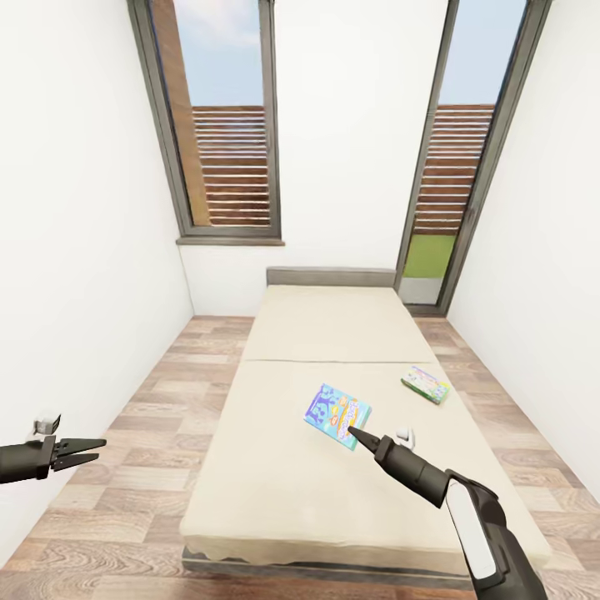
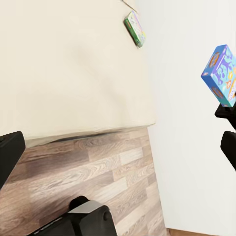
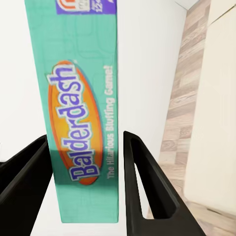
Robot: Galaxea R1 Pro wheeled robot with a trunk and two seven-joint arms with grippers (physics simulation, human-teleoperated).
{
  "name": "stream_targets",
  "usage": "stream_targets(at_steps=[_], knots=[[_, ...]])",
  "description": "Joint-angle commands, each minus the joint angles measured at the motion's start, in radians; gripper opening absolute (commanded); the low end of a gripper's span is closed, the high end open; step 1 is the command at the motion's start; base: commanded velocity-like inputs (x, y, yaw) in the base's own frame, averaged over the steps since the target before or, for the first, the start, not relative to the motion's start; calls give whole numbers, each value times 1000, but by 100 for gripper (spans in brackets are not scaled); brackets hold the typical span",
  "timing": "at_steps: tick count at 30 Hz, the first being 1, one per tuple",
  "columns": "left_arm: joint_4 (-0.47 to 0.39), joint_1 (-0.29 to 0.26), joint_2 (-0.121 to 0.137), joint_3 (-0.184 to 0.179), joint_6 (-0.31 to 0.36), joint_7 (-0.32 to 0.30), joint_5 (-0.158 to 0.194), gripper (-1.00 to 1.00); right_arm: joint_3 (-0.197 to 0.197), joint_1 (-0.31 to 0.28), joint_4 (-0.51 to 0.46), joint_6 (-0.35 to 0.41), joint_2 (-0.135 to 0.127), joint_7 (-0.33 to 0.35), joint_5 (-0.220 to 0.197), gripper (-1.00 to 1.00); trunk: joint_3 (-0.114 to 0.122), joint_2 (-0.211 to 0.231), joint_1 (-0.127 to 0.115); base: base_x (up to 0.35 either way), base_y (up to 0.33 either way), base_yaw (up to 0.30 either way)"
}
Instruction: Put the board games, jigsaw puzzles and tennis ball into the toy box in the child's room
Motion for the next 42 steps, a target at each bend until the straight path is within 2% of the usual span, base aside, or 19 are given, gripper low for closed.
stream_targets(at_steps=[1, 13, 21, 28, 42], knots=[[0, -1, 0, 0, 11, -4, -1, 100, -3, 0, 0, 5, 1, 3, 1, -100, 3, 6, -4, 0, 0, 70], [0, 0, -2, 0, 10, -4, -1, 100, -4, 5, -1, 5, 1, 3, 1, -100, 61, 90, -50, 0, 0, 71], [0, -1, -3, -39, 9, -4, -1, 100, -4, 5, 1, 5, 1, 3, 1, -100, 99, 146, -80, 0, 0, 71], [0, -1, -8, -46, 10, -2, -1, 100, -5, 5, 1, 5, 1, 3, 1, -100, 133, 195, -107, 0, 0, 71], [0, -1, -40, -48, -4, 4, -5, 100, -7, 6, 1, 6, 1, 1, 0, -100, 185, 293, -161, 0, 0, 29]])
